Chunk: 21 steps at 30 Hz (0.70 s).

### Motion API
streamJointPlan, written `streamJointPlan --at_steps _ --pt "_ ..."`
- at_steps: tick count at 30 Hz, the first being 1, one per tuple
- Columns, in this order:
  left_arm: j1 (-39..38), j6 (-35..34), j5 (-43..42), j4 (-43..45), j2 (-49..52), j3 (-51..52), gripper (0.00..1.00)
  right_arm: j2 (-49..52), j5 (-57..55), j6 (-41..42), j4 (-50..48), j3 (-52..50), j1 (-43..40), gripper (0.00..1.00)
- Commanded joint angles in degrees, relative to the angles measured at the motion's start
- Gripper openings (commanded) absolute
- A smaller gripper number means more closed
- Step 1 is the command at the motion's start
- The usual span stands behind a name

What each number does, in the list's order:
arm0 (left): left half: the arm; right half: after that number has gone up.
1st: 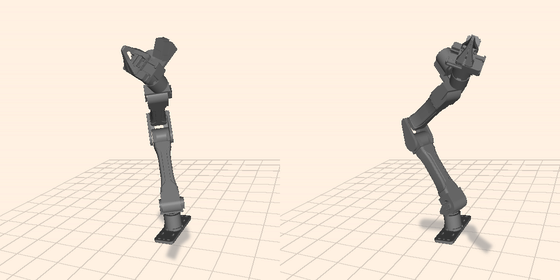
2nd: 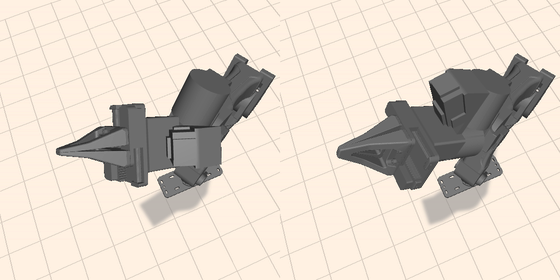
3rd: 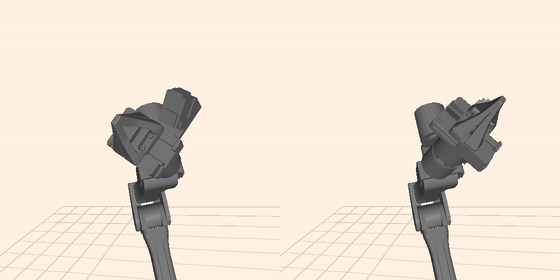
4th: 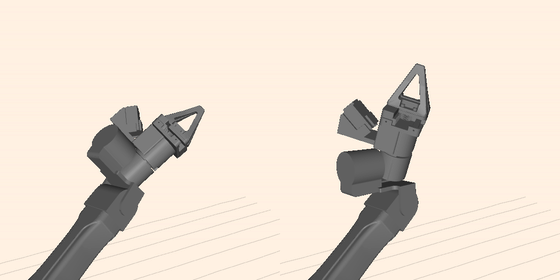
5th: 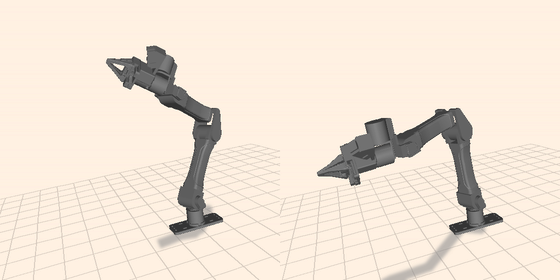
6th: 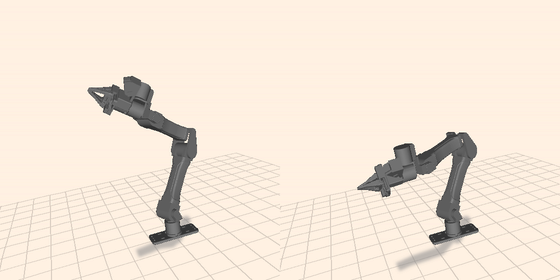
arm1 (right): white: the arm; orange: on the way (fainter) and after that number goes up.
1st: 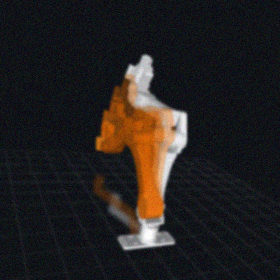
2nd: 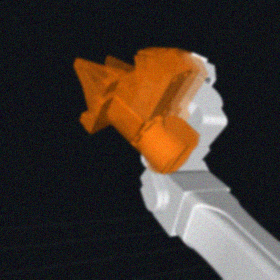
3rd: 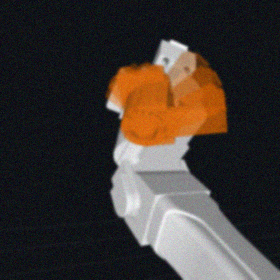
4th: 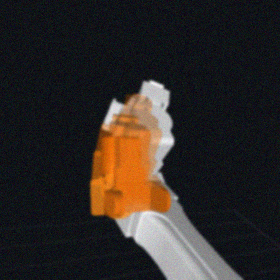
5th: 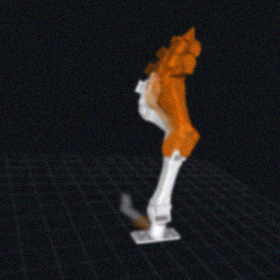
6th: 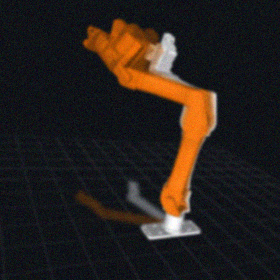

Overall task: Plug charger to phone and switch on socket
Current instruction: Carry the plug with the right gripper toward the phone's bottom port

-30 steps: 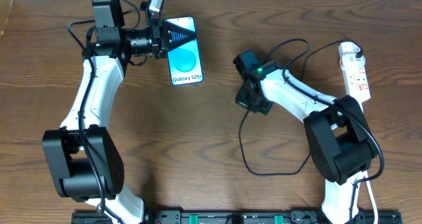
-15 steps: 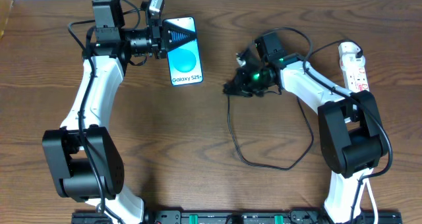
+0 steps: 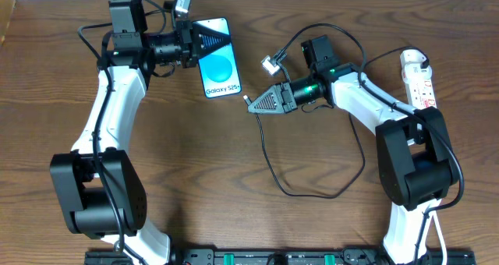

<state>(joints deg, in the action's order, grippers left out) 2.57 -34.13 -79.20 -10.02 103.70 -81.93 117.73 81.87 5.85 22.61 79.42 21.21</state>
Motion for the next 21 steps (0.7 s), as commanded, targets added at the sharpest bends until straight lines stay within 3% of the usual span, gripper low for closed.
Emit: streamJointPlan --at_steps 1,7,12,21 --pt "0.26 -2.75 2.62 2.8 -1.81 0.07 0.07 0.28 7.54 -1.66 -1.03 0.5 0.46 0.01" --pt "0.26 -13.38 2.89 19.56 -1.81 0.07 0.07 0.28 7.54 -1.6 -1.66 0.5 0.59 0.01" --pt "0.26 -15.54 5.84 21.79 -1.81 0.07 0.07 0.24 7.54 1.97 -6.14 0.5 0.57 0.01" --pt "-0.15 -15.74 13.64 22.43 -1.81 0.07 0.07 0.24 6.97 22.99 -33.09 0.5 0.59 0.01"
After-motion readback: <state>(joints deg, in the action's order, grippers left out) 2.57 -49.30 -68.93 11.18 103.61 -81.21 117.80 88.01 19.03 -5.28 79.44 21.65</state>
